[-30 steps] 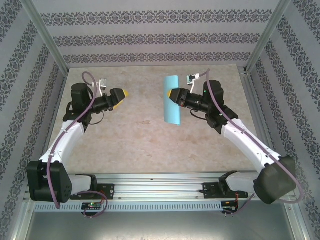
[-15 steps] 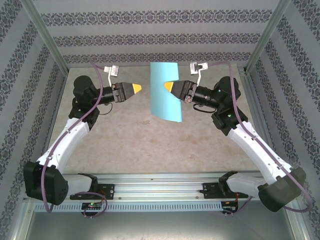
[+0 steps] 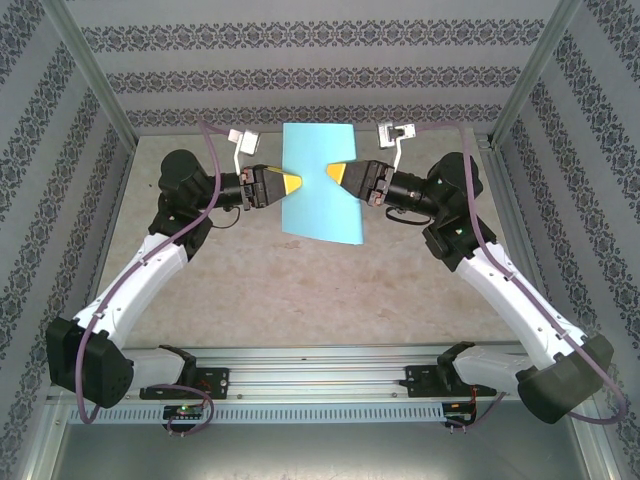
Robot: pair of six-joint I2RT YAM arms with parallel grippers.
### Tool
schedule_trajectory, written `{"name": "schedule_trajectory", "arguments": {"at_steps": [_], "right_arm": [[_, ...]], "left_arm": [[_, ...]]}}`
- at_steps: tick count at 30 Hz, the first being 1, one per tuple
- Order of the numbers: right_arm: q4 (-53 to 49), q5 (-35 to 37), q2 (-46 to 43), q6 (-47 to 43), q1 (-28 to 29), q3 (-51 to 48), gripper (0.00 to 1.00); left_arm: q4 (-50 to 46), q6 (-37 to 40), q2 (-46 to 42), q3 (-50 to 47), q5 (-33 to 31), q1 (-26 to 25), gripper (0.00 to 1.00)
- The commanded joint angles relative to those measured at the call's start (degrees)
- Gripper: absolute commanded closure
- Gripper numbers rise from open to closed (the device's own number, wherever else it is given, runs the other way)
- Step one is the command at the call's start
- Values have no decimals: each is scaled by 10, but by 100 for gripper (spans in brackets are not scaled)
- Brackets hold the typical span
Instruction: Fold a paper plane with a square sheet of paper (fold left side to right side)
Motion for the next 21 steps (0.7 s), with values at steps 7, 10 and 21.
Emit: {"name": "schedule_trajectory", "arguments": {"at_steps": [7, 10, 21], "right_arm": [[-74, 49, -37, -49, -48, -33, 58], [-180, 102, -57, -106, -72, -35, 43], [-464, 354, -130, -207, -169, -107, 13]], "left_arm": [[-121, 89, -1, 30, -34, -6, 100], [-193, 137, 8, 29, -61, -5, 100], [-394, 265, 110, -24, -253, -4, 100]]}}
